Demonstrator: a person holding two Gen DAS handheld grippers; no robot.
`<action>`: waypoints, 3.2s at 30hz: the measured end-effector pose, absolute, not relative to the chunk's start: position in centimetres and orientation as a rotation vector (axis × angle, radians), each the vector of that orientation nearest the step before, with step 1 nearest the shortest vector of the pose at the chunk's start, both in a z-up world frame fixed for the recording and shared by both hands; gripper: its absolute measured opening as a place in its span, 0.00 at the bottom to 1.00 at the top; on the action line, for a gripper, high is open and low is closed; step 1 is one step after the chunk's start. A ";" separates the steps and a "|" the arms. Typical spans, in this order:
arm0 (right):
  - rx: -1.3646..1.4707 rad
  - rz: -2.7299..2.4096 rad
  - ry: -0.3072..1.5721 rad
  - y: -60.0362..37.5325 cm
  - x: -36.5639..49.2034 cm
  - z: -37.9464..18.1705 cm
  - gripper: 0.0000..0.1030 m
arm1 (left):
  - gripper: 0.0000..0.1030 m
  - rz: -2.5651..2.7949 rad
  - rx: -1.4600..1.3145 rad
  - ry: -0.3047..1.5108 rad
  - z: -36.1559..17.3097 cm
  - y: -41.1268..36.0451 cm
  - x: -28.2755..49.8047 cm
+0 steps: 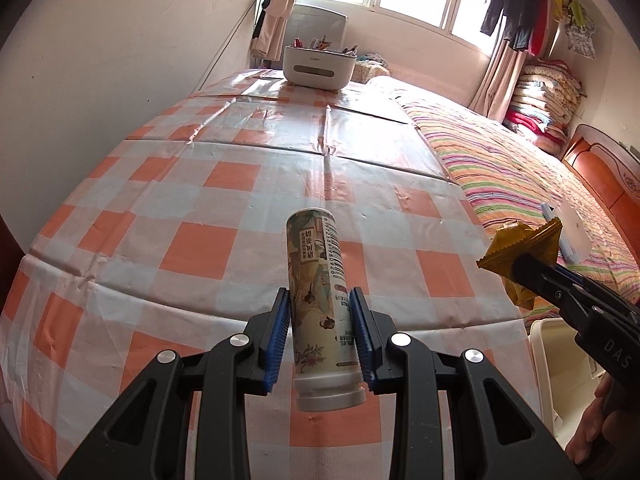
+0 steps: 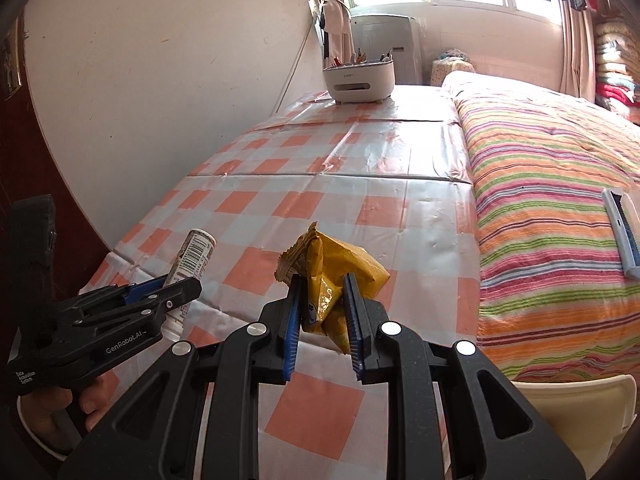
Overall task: Collect trash
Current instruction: 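Carry the yellow wrapper and white tube over the cream bin with both grippers, then open both grippers to drop the wrapper and tube into the bin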
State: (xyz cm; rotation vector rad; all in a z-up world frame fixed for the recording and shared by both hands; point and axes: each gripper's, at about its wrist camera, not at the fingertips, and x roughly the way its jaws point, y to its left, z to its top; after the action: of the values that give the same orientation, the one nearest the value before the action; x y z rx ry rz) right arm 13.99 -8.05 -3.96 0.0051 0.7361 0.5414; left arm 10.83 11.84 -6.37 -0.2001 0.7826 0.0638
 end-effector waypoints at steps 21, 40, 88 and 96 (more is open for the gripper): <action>0.003 0.396 0.723 -14.7 11.1 -4.3 0.19 | 0.29 -0.088 -0.129 0.768 -5.6 4.5 10.7; 0.052 0.278 0.721 -19.9 9.5 -4.7 0.20 | 0.29 -0.225 -0.077 0.768 -4.7 -1.9 9.5; 0.204 0.030 0.667 -29.5 6.0 -4.9 0.46 | 0.52 -0.409 0.012 0.808 -6.0 -12.3 7.9; 0.222 0.002 0.650 -30.2 5.7 -4.7 0.63 | 0.73 -0.361 0.027 0.771 -5.5 -11.8 7.6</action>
State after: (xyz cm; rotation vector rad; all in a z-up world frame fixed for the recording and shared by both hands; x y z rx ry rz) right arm 5.68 -30.18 -4.72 0.2224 0.6498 0.0019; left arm 7.57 -11.80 -5.52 0.0274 0.7710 -0.3613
